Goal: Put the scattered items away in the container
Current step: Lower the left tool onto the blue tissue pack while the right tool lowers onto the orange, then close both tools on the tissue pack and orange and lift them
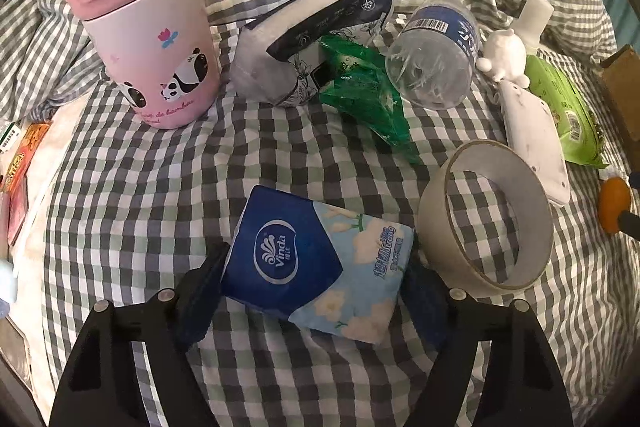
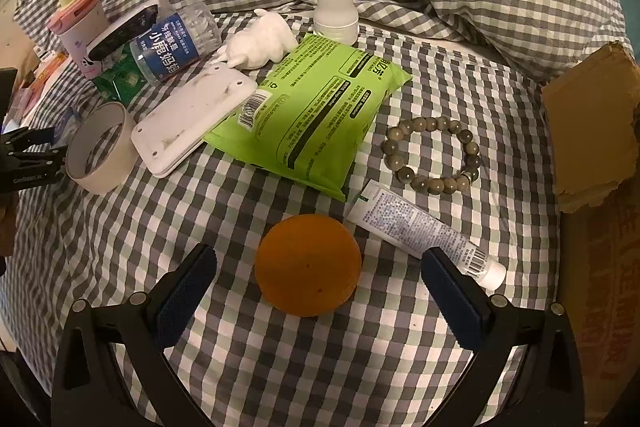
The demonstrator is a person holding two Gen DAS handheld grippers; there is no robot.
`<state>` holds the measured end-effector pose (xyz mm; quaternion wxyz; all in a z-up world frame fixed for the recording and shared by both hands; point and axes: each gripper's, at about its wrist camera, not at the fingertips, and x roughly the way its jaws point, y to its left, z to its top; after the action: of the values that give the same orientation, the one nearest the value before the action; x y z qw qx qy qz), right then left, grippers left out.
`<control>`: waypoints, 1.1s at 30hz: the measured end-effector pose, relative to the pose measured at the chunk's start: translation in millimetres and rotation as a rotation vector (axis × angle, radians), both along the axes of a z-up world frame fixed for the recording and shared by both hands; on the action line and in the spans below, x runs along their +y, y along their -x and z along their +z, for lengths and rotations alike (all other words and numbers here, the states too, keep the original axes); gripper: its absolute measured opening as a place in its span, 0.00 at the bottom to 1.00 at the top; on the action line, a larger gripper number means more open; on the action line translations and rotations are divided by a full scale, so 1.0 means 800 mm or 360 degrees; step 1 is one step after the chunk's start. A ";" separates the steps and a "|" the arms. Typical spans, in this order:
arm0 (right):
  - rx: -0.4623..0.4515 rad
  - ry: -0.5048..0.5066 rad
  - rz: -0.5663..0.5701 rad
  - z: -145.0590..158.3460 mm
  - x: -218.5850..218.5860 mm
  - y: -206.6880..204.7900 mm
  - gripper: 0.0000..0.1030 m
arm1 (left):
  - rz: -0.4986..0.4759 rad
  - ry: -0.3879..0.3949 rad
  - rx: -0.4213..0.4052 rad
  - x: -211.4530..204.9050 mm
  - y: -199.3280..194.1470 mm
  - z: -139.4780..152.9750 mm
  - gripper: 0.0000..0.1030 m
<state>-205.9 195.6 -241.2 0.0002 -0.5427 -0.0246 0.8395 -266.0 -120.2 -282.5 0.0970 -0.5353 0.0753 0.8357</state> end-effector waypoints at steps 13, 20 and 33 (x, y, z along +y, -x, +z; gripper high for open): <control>0.0029 0.0040 -0.0028 -0.008 0.004 -0.006 0.83 | 0.0452 0.0025 0.0286 -0.035 -0.046 0.080 0.78; -0.0005 0.0065 -0.0025 -0.032 0.003 0.004 0.54 | 0.0597 -0.0062 0.0404 -0.052 -0.084 0.123 0.78; 0.0069 0.0150 -0.0005 -0.006 0.009 -0.018 0.54 | 0.0624 -0.0052 0.0527 -0.043 -0.116 0.178 0.78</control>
<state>-191.4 202.7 -245.7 -0.0235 -0.5239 0.0159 0.8513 -172.9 -154.8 -140.0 -0.0717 -0.3939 -0.0286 0.9159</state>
